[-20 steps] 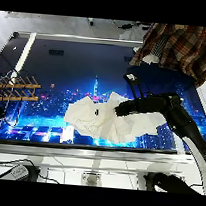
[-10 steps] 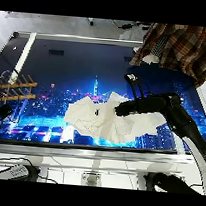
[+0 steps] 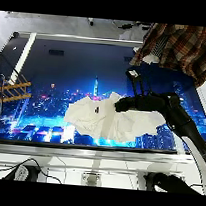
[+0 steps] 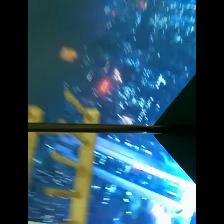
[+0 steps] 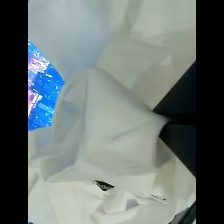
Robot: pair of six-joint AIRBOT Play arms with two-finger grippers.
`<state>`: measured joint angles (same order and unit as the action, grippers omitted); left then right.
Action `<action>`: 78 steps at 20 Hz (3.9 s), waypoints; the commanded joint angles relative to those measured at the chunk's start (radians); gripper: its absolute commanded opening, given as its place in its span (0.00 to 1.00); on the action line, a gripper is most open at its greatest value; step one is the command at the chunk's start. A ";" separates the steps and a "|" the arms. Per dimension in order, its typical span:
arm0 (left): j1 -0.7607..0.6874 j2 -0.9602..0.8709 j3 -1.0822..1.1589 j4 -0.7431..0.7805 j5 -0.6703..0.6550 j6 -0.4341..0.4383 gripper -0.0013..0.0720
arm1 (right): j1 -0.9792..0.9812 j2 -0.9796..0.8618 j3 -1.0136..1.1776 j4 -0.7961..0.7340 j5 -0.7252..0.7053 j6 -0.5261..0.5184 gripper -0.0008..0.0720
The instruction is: Fold the clothes and pants, and hang the long-sleeved shirts on hangers.
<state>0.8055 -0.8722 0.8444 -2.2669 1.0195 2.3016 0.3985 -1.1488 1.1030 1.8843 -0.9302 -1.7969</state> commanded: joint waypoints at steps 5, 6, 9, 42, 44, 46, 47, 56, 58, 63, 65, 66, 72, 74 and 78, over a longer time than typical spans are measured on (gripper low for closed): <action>-0.314 0.212 0.059 -0.051 0.402 0.185 0.05 | -0.056 -0.032 0.000 -0.029 0.078 0.081 0.07; -0.380 0.204 0.059 -0.037 0.455 0.195 0.05 | -0.084 -0.031 0.000 -0.022 0.083 0.087 0.07; -0.510 0.178 0.059 -0.035 0.518 0.209 0.05 | -0.145 -0.030 0.000 0.000 0.061 0.074 0.07; -0.957 -0.149 0.054 -0.175 0.199 0.559 0.05 | 0.184 0.043 0.349 0.059 -0.311 -0.092 0.07; -0.971 -0.151 0.041 -0.203 0.178 0.587 0.05 | 0.181 0.053 0.349 0.021 -0.332 -0.140 0.78; -0.972 -0.154 0.013 -0.227 0.175 0.606 0.05 | 0.181 0.091 0.349 -0.092 -0.314 -0.229 0.94; -0.973 -0.155 -0.005 -0.240 0.174 0.626 0.05 | 0.181 0.116 0.349 -0.173 -0.303 -0.280 0.94; -0.984 -0.154 -0.074 -0.357 0.170 0.683 0.05 | 0.087 0.086 0.250 -0.151 -0.335 -0.767 0.93; -1.012 -0.154 -0.073 -0.357 0.169 0.683 0.05 | 0.088 0.014 0.216 -0.145 -0.285 -0.787 0.93; -1.069 -0.154 -0.073 -0.361 0.162 0.683 0.05 | 0.088 -0.106 0.214 -0.058 -0.137 -0.790 0.92; -1.068 -0.154 -0.073 -0.360 0.160 0.683 0.05 | 0.087 -0.120 0.214 -0.055 -0.120 -0.788 0.58; -1.068 -0.154 -0.073 -0.361 0.160 0.683 0.05 | 0.087 -0.124 0.214 -0.060 -0.115 -0.774 0.33; -1.067 -0.154 -0.073 -0.360 0.103 0.640 0.08 | 0.024 -0.072 0.227 -0.065 -0.108 -0.664 0.07; -1.067 -0.154 -0.071 -0.360 0.100 0.589 0.53 | 0.003 -0.028 0.227 -0.068 -0.109 -0.657 0.07; -1.044 -0.079 -0.067 -0.352 0.106 0.407 0.84 | -0.048 0.038 0.227 -0.084 -0.109 -0.647 0.07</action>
<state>-0.2535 -0.9966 0.7753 -2.6312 1.1313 2.8296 0.3840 -1.1530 1.3285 1.8133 -1.0473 -2.4588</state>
